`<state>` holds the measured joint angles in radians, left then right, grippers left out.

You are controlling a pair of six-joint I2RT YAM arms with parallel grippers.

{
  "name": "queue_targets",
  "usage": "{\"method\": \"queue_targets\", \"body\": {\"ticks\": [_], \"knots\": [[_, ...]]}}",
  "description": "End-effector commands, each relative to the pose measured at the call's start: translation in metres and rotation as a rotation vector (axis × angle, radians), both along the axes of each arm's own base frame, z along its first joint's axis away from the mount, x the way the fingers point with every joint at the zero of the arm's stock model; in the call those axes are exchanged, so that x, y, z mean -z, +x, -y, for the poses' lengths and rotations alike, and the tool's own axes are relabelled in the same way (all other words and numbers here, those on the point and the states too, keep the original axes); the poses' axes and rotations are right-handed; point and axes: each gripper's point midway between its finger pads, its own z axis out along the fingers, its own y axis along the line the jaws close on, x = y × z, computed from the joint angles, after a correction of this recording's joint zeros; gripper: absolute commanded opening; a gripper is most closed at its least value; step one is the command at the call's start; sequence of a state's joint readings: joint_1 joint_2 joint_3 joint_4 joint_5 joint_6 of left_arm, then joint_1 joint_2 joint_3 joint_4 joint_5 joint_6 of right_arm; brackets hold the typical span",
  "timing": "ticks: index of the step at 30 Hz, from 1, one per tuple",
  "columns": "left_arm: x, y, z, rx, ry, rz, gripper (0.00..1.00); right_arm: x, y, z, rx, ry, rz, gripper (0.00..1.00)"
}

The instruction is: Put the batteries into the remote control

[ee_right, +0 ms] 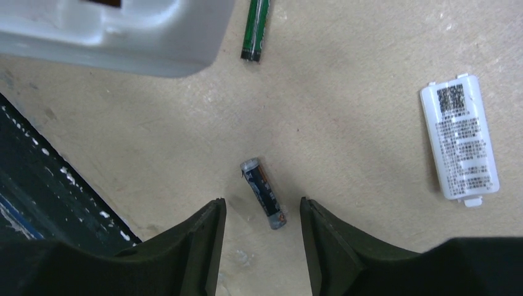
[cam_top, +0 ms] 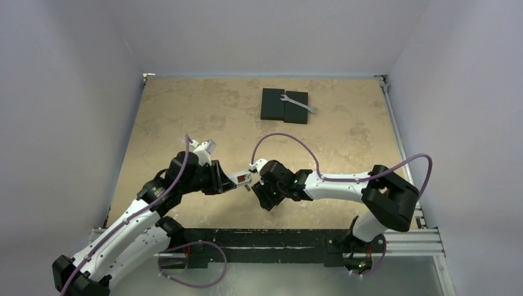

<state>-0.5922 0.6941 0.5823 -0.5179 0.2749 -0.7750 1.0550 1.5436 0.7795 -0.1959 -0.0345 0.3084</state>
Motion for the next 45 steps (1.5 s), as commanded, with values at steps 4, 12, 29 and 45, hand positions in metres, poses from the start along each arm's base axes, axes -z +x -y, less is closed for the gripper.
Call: {"method": "queue_targets", "body": {"ticks": [4,12,29,45], "knots": [[-0.025,0.007,0.005,-0.007,-0.041,0.054,0.0,-0.002,0.007,-0.006,-0.007,-0.036,0.06,0.51],[-0.023,0.009,0.007,0.0,-0.036,0.053,0.0,0.004,0.005,0.002,0.008,-0.132,0.097,0.46],[-0.022,0.012,0.011,0.007,-0.039,0.048,0.0,0.006,0.004,0.006,0.038,-0.202,0.127,0.0],[-0.003,0.014,0.025,0.037,-0.081,-0.003,0.0,-0.026,0.017,0.024,0.169,-0.22,0.195,0.0]]}}
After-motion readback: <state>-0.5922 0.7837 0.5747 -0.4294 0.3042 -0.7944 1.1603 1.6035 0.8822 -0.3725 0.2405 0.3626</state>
